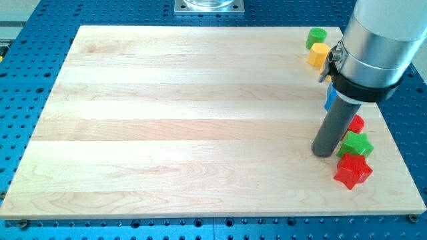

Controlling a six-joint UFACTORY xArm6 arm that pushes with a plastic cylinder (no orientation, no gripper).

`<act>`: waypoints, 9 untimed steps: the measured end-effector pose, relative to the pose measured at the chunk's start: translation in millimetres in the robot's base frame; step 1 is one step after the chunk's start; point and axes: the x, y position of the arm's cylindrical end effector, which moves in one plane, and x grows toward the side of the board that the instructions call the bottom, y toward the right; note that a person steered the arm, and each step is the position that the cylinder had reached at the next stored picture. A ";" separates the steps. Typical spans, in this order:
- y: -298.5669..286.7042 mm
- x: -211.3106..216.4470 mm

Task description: Move the red star into the green star

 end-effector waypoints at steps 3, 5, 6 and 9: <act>3.0 10.3; 3.3 33.3; 25.0 38.8; -35.3 86.0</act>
